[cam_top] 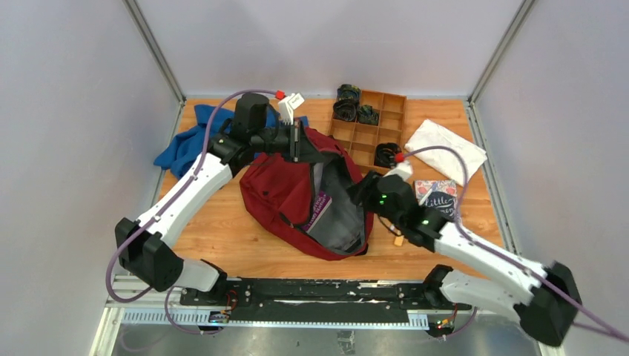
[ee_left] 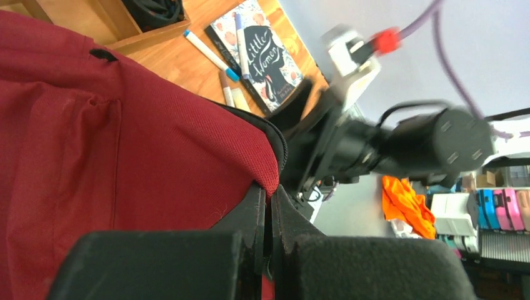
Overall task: Pack the student bag
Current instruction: Move the stationery to the center of the board.
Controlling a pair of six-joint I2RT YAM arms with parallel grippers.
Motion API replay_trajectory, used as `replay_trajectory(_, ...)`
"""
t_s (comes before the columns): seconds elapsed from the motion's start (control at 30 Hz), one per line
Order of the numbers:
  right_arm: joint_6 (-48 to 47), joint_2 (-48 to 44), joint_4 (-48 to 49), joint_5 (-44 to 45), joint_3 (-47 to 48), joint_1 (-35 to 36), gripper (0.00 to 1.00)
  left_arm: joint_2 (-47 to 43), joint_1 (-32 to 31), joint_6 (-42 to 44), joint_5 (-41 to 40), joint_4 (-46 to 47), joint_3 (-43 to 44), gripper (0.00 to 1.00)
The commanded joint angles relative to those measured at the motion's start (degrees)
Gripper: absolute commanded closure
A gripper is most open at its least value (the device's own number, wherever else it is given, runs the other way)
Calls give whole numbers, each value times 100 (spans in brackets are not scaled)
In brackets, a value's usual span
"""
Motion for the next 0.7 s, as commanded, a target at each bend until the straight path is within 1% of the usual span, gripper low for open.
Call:
replay_trajectory(0.0, -939, -1667, -2849, 1171, 252, -982, 41, -412, 71, -208, 116, 806, -342, 100)
replay_trajectory(0.07, -1211, -2338, -3464, 860, 183, -1841, 33, -351, 72, -138, 76, 625, -289, 100)
replay_trajectory(0.13, -1479, -2606, -3842, 383, 160, -2809, 28, -309, 74, -112, 38, 580, -303, 100)
replay_trajectory(0.2, -1698, -2364, -4136, -120, 212, -3602, 27, -281, 72, -124, -20, 626, -382, 100)
replay_trajectory(0.27, -1875, -1772, -4194, -634, 307, -4168, 30, -276, 72, -123, -178, 642, -405, 100)
replay_trajectory(0.33, -2107, -1060, -4161, -791, 491, -4413, 37, -310, 74, -50, -396, 548, -350, 100)
replay_trajectory(0.37, -2200, -757, -4088, -715, 600, -4447, 38, -327, 74, 21, -469, 486, -314, 100)
replay_trajectory(0.47, -2421, 84, -3683, -714, 922, -4592, 40, -364, 76, 127, -565, 358, -285, 100)
replay_trajectory(0.63, -2460, 867, -2982, -574, 1106, -4804, 42, -445, 73, 126, -605, 359, -431, 100)
replay_trajectory(0.67, -2474, 1044, -2909, -551, 1163, -4974, 42, -456, 80, 124, -594, 357, -440, 100)
